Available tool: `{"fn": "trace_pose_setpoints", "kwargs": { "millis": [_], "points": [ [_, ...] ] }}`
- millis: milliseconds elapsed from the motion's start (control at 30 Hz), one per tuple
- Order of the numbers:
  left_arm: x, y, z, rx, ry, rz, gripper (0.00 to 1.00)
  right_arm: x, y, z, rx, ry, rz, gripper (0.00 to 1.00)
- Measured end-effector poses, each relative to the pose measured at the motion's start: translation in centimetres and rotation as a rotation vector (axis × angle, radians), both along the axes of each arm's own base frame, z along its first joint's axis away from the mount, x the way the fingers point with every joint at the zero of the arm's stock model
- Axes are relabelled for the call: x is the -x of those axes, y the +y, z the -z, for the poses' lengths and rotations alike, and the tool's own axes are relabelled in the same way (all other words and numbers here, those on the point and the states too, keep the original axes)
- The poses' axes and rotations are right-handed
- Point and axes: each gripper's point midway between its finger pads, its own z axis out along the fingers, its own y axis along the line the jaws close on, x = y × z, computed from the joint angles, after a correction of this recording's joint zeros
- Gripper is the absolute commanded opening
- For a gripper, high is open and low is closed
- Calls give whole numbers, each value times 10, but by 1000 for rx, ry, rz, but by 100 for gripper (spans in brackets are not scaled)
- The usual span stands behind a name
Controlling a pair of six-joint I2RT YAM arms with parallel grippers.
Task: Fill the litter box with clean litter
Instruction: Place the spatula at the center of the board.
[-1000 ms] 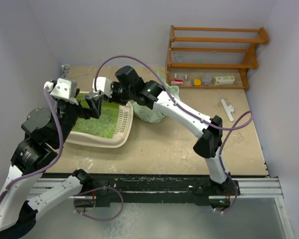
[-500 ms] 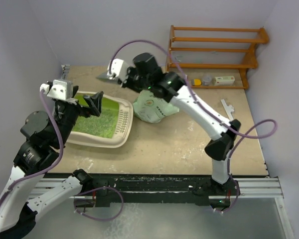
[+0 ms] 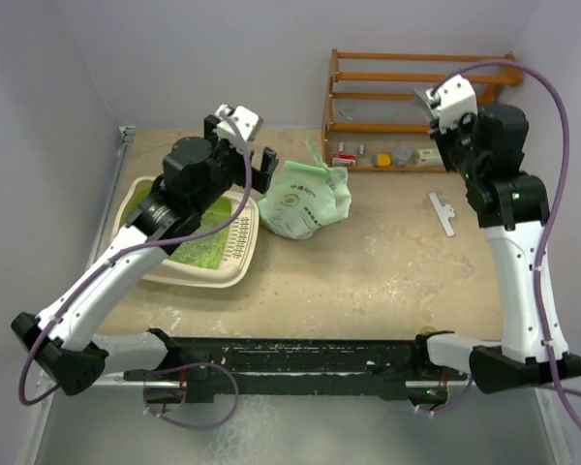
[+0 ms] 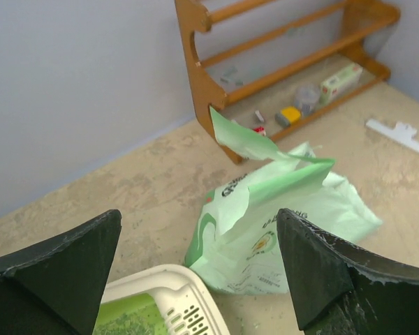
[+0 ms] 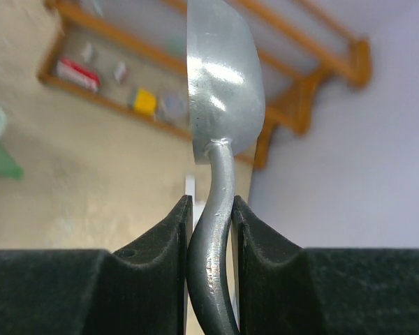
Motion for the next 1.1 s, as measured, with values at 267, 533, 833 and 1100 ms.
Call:
{"fn": "trace_pose_setpoints", "kwargs": {
  "millis": [267,533,833,1100],
  "points": [
    [-16,-20,8,-98,-2,62,90,35,-68,172,-72,388,233,0],
    [-16,-26,1,-103,-38,96,90,80,-93,297,-311,648,373,0],
    [-15,-25,19,-116,-19,98,90,67,-87,309,-468,586,359,25],
    [-17,-26,29,-134,-20,102,90,75,-80,320,-498,624,349,36]
  ]
}}
